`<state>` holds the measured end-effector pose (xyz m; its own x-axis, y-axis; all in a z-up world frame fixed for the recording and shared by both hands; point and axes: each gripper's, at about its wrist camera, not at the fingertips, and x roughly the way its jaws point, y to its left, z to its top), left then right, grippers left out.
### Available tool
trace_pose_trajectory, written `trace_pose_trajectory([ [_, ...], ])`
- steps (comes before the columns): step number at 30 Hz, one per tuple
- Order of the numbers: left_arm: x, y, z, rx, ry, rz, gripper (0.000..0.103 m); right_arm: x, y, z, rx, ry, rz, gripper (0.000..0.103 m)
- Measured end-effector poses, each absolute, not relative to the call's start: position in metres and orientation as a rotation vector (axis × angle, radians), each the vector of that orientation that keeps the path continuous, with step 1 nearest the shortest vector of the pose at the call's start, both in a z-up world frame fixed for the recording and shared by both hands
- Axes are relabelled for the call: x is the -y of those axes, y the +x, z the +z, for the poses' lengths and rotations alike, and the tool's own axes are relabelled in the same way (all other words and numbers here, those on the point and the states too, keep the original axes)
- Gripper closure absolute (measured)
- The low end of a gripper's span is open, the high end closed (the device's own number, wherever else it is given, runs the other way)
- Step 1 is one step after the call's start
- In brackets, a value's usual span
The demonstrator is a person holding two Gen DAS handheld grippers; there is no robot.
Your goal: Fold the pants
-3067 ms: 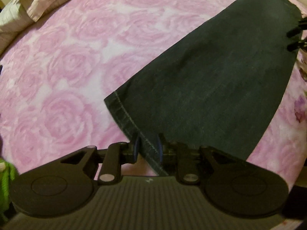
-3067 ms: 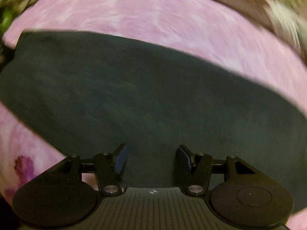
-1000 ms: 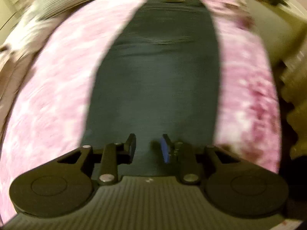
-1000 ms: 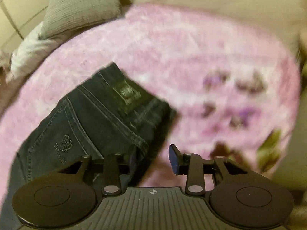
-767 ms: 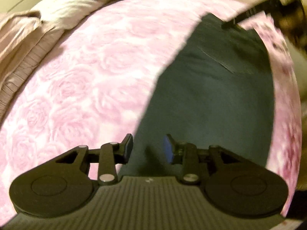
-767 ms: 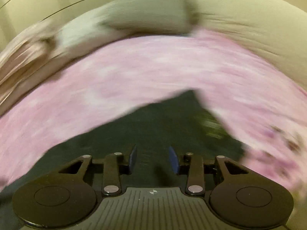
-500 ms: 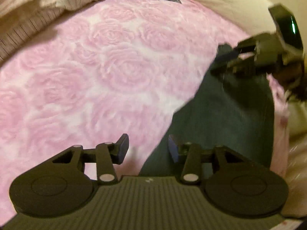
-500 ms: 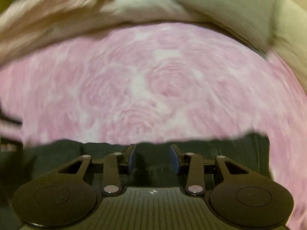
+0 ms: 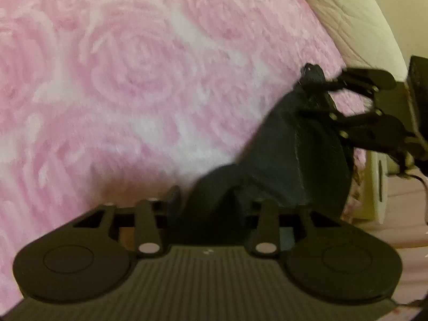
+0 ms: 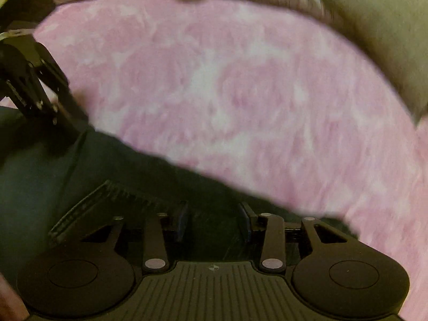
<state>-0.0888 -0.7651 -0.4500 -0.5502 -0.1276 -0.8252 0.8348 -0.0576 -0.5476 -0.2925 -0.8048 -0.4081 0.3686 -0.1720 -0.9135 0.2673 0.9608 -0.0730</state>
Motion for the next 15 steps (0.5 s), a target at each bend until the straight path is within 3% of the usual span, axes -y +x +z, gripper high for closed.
trace_pose_trajectory([
  [1,0.764,-0.09,-0.447,-1.508,0.792,-1.703,0.097,0.804,-0.29,-0.411,-1.15,0.058,-0.27,0.062],
  [2,0.762,-0.092,-0.441,-1.496,0.802,-1.708,0.1,0.805,-0.287,-0.416,-1.153,0.028,-0.263,0.06],
  [7,0.745,-0.094,-0.405,-1.315,0.745,-1.72,0.101,0.822,-0.293,-0.432,-1.158,0.055,-0.229,0.051],
  [9,0.734,-0.079,-0.399,-1.324,0.612,-1.623,0.101,0.823,-0.297,-0.431,-1.155,0.06,-0.236,0.05],
  [15,0.729,-0.073,-0.416,-1.336,0.658,-1.506,0.102,0.821,-0.301,-0.431,-1.129,0.061,-0.252,0.05],
])
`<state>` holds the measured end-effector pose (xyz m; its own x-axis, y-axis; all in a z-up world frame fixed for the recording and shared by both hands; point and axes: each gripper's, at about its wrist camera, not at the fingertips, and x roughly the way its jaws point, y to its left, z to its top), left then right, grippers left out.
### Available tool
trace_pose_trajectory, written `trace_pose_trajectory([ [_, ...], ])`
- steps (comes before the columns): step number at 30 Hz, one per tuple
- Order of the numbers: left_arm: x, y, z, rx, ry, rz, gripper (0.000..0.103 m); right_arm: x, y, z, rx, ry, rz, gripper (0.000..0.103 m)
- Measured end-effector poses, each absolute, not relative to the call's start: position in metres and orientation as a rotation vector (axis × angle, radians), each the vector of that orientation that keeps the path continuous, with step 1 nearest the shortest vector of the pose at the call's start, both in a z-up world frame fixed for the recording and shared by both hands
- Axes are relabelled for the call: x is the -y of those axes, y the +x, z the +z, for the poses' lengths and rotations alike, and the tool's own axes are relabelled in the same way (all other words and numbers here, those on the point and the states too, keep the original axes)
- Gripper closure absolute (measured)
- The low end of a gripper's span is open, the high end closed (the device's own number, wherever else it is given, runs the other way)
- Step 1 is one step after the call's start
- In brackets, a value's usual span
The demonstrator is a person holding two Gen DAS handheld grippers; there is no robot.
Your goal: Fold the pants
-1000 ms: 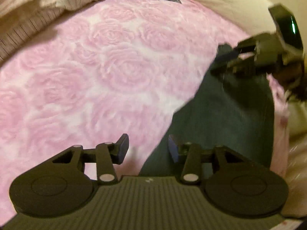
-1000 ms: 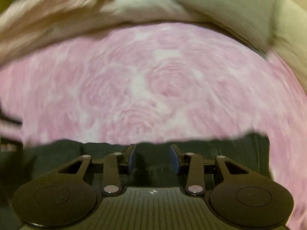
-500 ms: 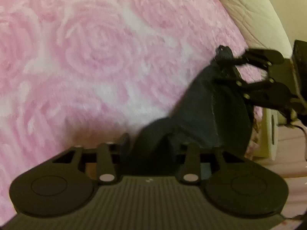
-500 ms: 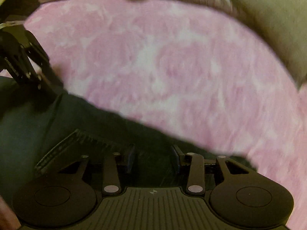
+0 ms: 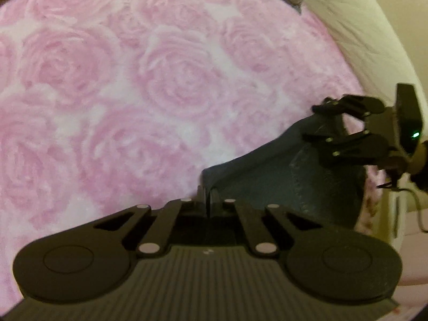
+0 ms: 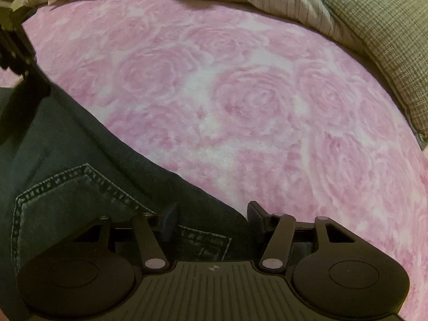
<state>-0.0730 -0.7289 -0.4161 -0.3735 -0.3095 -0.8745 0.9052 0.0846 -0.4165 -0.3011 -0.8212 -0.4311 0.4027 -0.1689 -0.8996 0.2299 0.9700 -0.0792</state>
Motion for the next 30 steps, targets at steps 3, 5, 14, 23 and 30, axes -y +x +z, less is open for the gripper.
trace_pose_trajectory([
  [3,0.729,-0.06,-0.411,-1.321,0.62,-1.481,0.102,0.821,-0.304,-0.427,-1.132,0.054,-0.265,0.049],
  [5,0.732,-0.054,-0.407,-1.307,0.579,-1.476,0.102,0.822,-0.308,-0.424,-1.129,0.052,-0.279,0.049],
  [14,0.733,-0.097,-0.439,-1.155,0.889,-1.615,0.096,0.799,-0.345,-0.409,-1.124,0.117,-0.442,0.049],
  [23,0.655,-0.056,-0.401,-1.087,0.844,-1.427,0.096,0.76,-0.466,-0.407,-1.12,0.523,-0.765,0.049],
  [30,0.575,-0.046,-0.387,-1.078,0.882,-1.381,0.095,0.743,-0.493,-0.398,-0.984,0.656,-0.992,0.036],
])
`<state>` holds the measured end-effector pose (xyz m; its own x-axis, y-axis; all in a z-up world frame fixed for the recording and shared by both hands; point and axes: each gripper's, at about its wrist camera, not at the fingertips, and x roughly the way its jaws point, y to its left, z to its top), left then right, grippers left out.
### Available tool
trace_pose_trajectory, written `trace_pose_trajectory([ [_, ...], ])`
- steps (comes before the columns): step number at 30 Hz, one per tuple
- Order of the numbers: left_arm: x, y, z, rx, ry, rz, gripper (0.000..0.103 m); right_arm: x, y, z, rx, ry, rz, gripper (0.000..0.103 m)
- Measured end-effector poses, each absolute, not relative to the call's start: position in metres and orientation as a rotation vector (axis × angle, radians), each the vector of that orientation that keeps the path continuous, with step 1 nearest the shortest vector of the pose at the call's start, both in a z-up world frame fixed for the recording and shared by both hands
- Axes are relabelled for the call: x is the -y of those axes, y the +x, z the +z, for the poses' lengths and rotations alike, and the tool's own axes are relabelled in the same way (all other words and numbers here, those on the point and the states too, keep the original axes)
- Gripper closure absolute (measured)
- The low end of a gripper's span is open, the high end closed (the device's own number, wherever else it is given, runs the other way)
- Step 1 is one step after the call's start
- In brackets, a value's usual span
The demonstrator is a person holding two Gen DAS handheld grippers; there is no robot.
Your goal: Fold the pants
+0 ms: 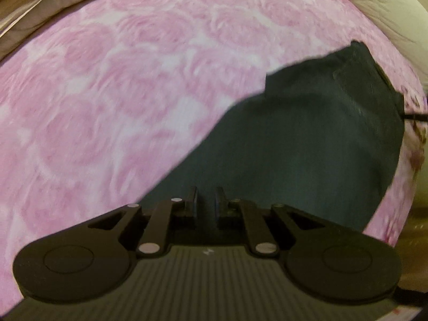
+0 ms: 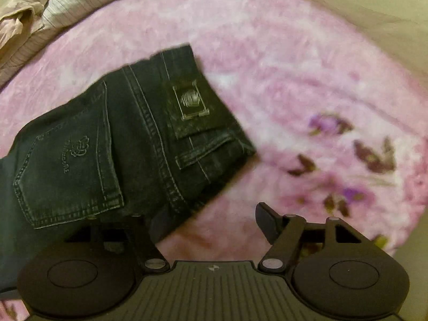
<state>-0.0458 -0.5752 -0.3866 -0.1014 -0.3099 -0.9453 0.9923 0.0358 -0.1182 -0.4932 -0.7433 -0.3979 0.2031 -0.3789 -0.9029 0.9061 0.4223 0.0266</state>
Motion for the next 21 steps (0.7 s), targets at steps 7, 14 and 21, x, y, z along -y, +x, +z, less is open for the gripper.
trace_pose_trajectory([
  [7,0.482,-0.035,-0.378,-1.009,0.921,-1.377,0.091,0.7,-0.476,-0.388,-0.853,0.671,-1.072,0.036],
  [14,0.374,-0.005,-0.366,-1.06,0.918,-1.222,0.089,0.639,-0.427,-0.381,-0.867,0.692,-0.93,0.036],
  [21,0.301,0.004,-0.362,-1.103,0.871,-1.113,0.085,0.597,-0.395,-0.416,-0.85,0.931,-0.813,0.042],
])
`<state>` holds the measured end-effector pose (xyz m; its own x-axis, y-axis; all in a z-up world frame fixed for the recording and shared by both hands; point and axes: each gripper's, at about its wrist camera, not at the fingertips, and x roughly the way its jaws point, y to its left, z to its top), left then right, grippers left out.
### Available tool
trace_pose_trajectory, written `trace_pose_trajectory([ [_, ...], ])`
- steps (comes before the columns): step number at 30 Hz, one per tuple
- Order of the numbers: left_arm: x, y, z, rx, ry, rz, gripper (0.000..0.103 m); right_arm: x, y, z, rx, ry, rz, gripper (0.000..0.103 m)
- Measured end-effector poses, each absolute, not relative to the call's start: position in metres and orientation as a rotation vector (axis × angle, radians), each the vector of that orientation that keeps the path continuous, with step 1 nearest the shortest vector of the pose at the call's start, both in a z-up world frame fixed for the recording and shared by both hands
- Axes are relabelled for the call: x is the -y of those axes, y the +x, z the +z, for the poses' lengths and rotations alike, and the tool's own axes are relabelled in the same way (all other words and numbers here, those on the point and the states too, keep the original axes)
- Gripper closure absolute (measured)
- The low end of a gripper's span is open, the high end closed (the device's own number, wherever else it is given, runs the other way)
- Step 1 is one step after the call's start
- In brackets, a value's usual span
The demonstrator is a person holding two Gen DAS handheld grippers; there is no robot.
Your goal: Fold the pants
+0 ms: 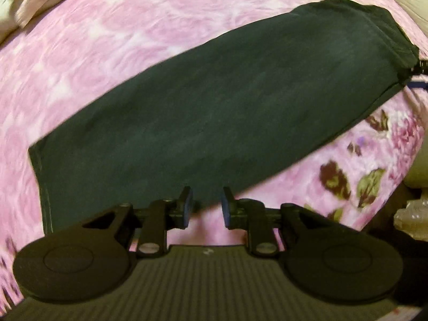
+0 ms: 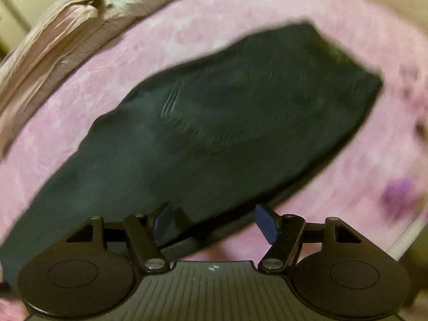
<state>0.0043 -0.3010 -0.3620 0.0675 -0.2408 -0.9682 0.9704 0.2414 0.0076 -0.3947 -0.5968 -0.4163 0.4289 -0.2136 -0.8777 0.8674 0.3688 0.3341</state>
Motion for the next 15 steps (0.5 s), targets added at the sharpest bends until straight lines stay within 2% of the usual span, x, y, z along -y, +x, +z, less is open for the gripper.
trace_pose_trajectory([
  [2,0.294,0.001,-0.362,-1.099,0.861,-1.122,0.085,0.594,-0.395,-0.423,-0.83,0.956,-0.815,0.048],
  [4,0.292,-0.009,-0.366,-1.087,0.879,-1.149,0.085,0.601,-0.403,-0.423,-0.767,1.004,-0.845,0.059],
  [10,0.309,-0.044,-0.374,-1.059,0.915,-1.238,0.085,0.606,-0.423,-0.414,-0.644,1.124,-0.902,0.065],
  [15,0.348,-0.097,-0.376,-0.868,1.006,-1.45,0.085,0.607,-0.421,-0.408,-0.614,1.126,-0.87,0.066],
])
